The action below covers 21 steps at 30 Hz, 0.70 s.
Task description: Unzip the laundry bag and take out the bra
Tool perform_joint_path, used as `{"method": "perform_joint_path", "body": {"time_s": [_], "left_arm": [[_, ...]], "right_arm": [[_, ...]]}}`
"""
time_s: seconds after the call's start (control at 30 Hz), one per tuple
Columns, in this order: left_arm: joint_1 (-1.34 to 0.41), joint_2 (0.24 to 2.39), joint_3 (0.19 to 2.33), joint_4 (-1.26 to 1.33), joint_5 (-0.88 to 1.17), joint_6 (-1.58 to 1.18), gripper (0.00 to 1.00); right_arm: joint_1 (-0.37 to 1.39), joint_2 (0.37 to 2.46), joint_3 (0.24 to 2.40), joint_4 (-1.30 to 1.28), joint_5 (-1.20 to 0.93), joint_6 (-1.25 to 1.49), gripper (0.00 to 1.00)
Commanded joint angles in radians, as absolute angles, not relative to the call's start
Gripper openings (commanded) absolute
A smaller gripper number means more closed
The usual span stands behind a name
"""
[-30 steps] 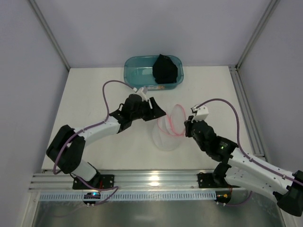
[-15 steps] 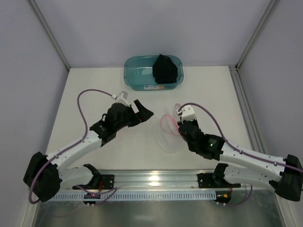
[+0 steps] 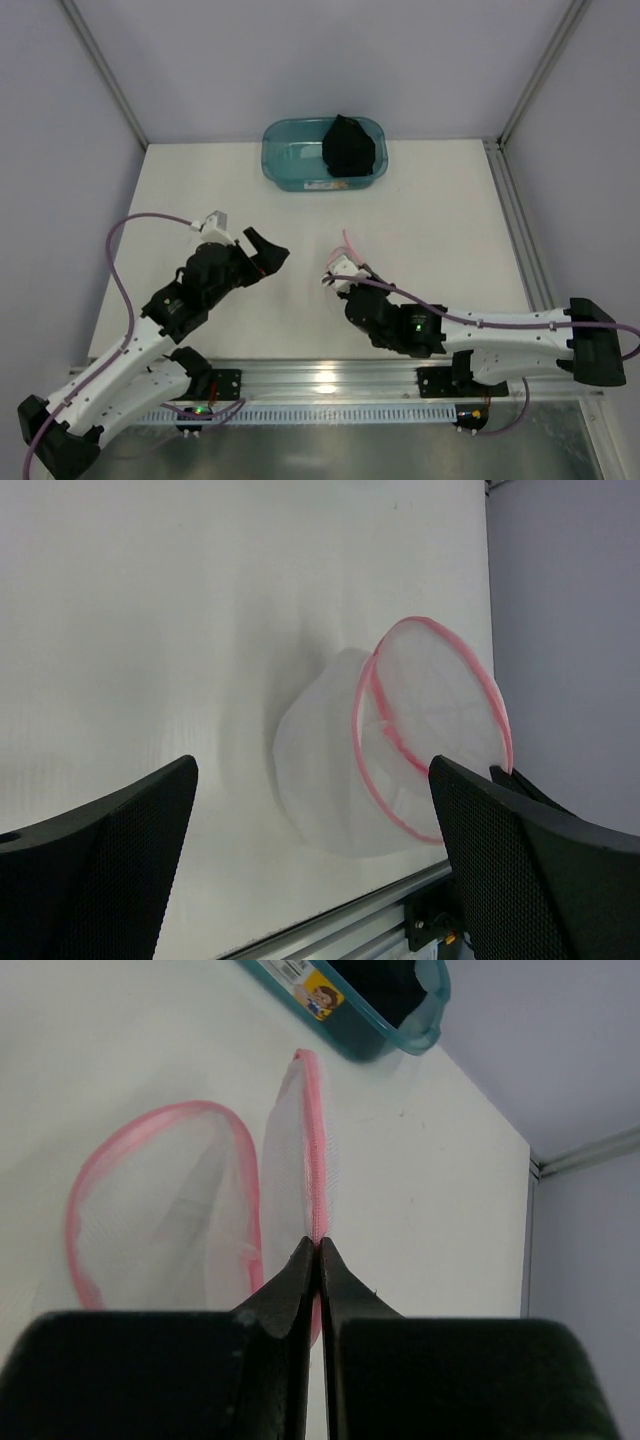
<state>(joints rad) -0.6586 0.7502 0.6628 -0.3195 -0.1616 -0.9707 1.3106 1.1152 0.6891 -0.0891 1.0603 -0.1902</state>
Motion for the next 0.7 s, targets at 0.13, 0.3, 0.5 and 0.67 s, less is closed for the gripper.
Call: {"method": "perform_joint_path", "body": {"time_s": [0.13,0.3,0.5,0.67], "left_arm": [[-0.653,0.695,0.657,-0.420,-0.224,-0.966,1.00],[-0.653,0.680,0.667,-0.440,-0.238,-0.965,0.99],[-0.653,0.670,0.680,-0.460,-0.238,-0.965,0.99],[-0.652,0.664,0.690,-0.477,-0.244,-0.963,1.00]], "right_arm": [[1.472,1.153,0.705,-0.165,0.875,-0.164,0.04],[1.577,1.273,0.738,-0.224,0.764,-0.055,0.04],[1.611,1.345,0.742,-0.193,0.689,-0.008,0.04],[1.615,1.353,0.724,-0.154,0.661,0.023,0.24]]}}
